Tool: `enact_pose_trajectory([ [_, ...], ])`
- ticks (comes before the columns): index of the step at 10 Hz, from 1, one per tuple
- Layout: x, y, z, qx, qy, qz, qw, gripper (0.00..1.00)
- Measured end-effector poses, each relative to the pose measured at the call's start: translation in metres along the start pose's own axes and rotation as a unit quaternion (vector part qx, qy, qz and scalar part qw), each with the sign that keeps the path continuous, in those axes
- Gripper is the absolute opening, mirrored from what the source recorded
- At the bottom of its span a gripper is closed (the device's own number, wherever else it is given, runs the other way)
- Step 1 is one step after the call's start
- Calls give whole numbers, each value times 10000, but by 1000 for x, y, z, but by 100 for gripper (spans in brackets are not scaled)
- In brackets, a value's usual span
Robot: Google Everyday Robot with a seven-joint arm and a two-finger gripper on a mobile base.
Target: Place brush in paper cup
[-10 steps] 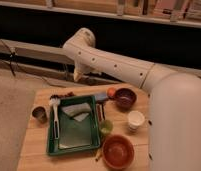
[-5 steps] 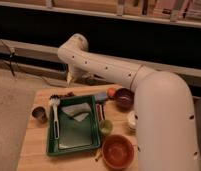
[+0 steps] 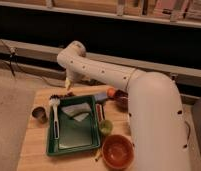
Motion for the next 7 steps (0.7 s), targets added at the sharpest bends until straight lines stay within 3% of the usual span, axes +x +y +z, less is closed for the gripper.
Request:
enact_pose_trajectory([
  [3,-4,-17,23,218,-84,-218,9995,80],
  [7,-8,-20,16,339,-83,-197,9992,80],
])
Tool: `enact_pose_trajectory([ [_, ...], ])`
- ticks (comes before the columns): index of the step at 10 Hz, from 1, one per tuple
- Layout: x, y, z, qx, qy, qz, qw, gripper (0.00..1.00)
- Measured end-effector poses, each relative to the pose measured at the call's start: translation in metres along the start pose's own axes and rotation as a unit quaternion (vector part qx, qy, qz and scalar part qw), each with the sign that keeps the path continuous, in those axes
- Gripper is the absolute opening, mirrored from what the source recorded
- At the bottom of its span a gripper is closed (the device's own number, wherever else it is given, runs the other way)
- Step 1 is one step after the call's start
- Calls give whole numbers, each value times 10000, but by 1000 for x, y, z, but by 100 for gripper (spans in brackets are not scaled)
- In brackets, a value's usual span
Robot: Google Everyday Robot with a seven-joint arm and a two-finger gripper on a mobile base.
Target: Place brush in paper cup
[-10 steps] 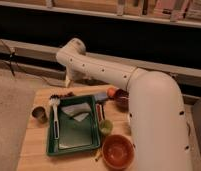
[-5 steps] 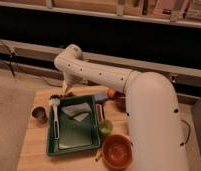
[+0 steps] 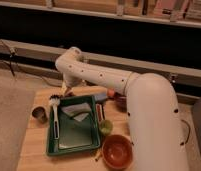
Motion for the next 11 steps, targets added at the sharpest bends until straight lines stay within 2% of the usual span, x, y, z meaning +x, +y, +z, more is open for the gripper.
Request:
enact_pose_trajectory([
  [3,-6,-11,27,167,-46,25,9998,80],
  [5,-7,-18,31,216,-48,47,9997,80],
  [7,-11,-13,33,271,-79,151,9995,80],
  [9,-13,-7,50,329,-110,247,9991,80],
  [11,-13,-4,49,335,-102,258,9991,80],
])
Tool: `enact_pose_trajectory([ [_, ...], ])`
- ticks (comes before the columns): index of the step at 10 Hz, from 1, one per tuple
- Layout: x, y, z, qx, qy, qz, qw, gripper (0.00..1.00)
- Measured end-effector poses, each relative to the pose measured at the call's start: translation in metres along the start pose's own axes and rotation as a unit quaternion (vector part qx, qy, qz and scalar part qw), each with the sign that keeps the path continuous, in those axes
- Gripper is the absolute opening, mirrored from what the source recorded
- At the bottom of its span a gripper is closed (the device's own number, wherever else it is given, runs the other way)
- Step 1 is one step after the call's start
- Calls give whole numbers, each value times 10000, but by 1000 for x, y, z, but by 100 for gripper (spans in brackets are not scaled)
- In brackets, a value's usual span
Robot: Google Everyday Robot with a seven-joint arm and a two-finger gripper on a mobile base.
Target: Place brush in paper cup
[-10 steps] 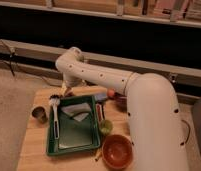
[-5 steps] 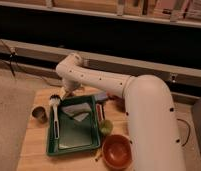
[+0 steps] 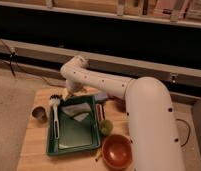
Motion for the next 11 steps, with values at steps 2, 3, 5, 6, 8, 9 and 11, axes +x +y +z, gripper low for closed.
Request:
enact_pose_trajectory([
  [2,11,-12,2,13,54,-233,9997,80],
  [3,18,-20,4,18,78,-334,9994,80],
  [5,36,-38,7,32,114,-572,9983,80],
  [6,41,-38,7,20,131,-611,9980,80],
  [8,52,-44,9,73,209,-679,9974,80],
  [9,56,-47,9,97,249,-709,9971,80],
  [11,62,-55,8,141,330,-774,9964,80],
])
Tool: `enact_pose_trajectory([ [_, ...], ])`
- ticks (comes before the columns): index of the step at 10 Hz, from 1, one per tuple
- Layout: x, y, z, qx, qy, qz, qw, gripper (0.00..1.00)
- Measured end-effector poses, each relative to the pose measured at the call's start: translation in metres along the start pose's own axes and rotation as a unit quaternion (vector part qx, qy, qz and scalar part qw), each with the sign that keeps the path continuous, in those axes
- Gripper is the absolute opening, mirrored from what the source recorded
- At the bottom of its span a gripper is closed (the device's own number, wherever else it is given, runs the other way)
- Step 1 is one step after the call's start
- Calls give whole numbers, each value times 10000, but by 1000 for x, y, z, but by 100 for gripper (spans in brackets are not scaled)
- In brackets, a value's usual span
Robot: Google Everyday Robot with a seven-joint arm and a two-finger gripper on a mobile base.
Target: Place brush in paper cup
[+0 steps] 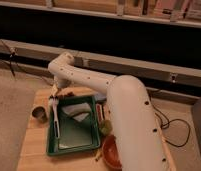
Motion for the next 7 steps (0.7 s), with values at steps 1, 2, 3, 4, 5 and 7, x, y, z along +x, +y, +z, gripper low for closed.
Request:
enact_pose_trajectory([
  [1,3,-4,-3,3,47,-47,10000,80],
  [2,5,-8,-5,13,84,-98,9999,80],
  [3,8,-15,-9,36,130,-159,9998,80],
  [4,11,-23,-14,61,191,-230,9995,80],
  [5,13,-29,-15,82,229,-271,9993,80],
  [7,15,-41,-16,186,315,-284,9989,80],
])
